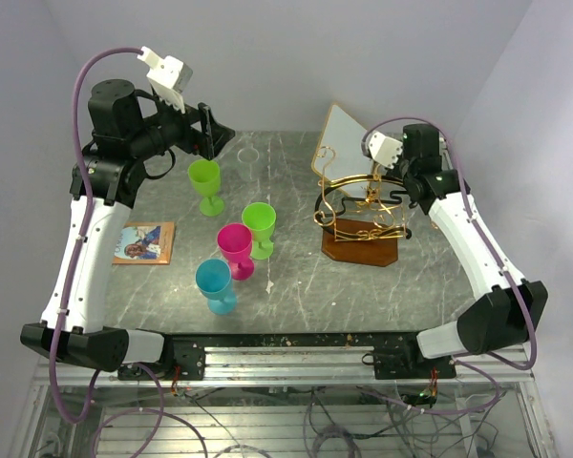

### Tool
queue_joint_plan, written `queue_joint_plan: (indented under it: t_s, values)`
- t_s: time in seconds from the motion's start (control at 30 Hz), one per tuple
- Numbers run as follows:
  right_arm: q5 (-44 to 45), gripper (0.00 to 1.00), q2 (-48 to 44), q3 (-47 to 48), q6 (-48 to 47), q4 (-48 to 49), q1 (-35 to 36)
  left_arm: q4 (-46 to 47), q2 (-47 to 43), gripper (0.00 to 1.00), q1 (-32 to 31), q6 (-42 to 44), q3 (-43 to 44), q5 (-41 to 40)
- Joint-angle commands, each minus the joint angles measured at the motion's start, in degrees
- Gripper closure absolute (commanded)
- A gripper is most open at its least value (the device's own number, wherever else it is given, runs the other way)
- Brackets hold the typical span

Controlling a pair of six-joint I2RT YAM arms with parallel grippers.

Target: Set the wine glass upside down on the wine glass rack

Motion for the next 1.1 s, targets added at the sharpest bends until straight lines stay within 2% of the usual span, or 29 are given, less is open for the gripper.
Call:
queue_joint_plan:
  t_s: [0.0, 0.37, 0.5, 0.67, 0.73, 0.87, 1.07]
  values:
    - [-1.6, 0.74, -2.3, 0.3, 1.9, -1.4, -0.4, 1.4, -1.3, 0.03, 0.5, 0.7, -0.7, 0.6]
    - [-5.1, 0.62, -5.2, 2.6, 4.8, -4.4, -1.5, 2.5, -0.7, 0.05, 0.5, 3.0, -4.5, -4.9]
    - [-7.1, 0.58, -5.5, 4.4, 6.4, -5.7, -1.5, 3.1, 0.0, 0.06, 0.6, 4.4, -5.6, -9.4]
    - [-9.3, 0.55, -5.9, 6.9, 9.0, -6.2, -2.0, 2.3, 2.3, 0.08, 0.5, 6.0, -5.6, -18.6]
    - [-11.1, 0.5, -6.2, 8.6, 10.7, -6.6, -2.4, 1.4, 3.7, 0.08, 0.5, 7.1, -5.4, -22.5]
    - [-16.0, 0.36, -6.2, 13.6, 14.9, -8.1, -3.6, -1.1, 7.4, 0.06, 0.6, 11.6, -4.5, -24.8]
    - [-25.7, 0.32, -5.7, 20.4, 19.7, -11.8, -5.3, -4.3, 13.8, 0.05, 0.6, 16.8, -2.8, -31.2]
